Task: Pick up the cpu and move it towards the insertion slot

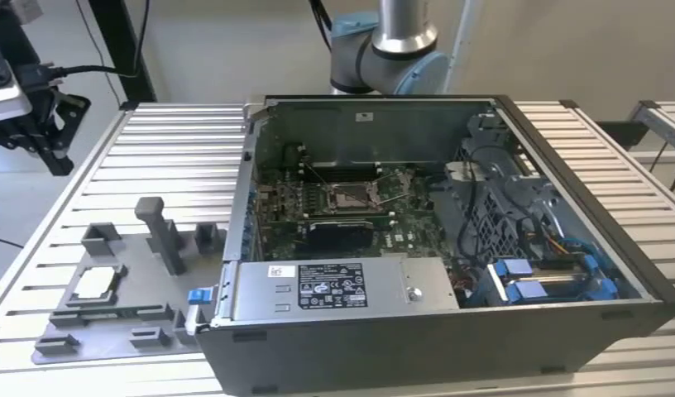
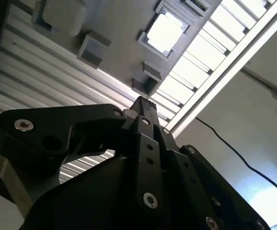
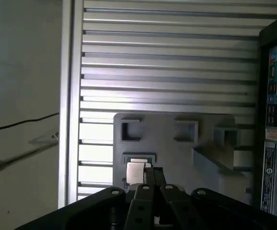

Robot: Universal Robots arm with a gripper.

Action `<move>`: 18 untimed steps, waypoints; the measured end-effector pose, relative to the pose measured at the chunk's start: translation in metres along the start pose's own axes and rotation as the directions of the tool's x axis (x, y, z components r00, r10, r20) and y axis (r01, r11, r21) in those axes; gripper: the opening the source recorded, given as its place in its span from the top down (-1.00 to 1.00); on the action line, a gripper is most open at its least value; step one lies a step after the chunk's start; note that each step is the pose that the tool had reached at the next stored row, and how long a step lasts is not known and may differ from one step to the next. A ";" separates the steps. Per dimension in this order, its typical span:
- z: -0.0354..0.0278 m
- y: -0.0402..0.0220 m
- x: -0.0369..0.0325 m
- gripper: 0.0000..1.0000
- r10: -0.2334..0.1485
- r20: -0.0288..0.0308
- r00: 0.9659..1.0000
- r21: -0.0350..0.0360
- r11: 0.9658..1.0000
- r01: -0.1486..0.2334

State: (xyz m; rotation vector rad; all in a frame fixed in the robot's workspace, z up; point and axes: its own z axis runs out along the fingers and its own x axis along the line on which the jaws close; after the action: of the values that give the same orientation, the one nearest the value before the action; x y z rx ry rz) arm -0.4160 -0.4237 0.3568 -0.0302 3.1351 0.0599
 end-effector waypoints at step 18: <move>0.0003 -0.0137 0.0039 -1.00 0.000 0.000 1.000 0.000 1.000 0.000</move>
State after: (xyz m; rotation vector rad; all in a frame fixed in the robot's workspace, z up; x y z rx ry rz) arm -0.4196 -0.4375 0.3560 -0.0302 3.1350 0.0601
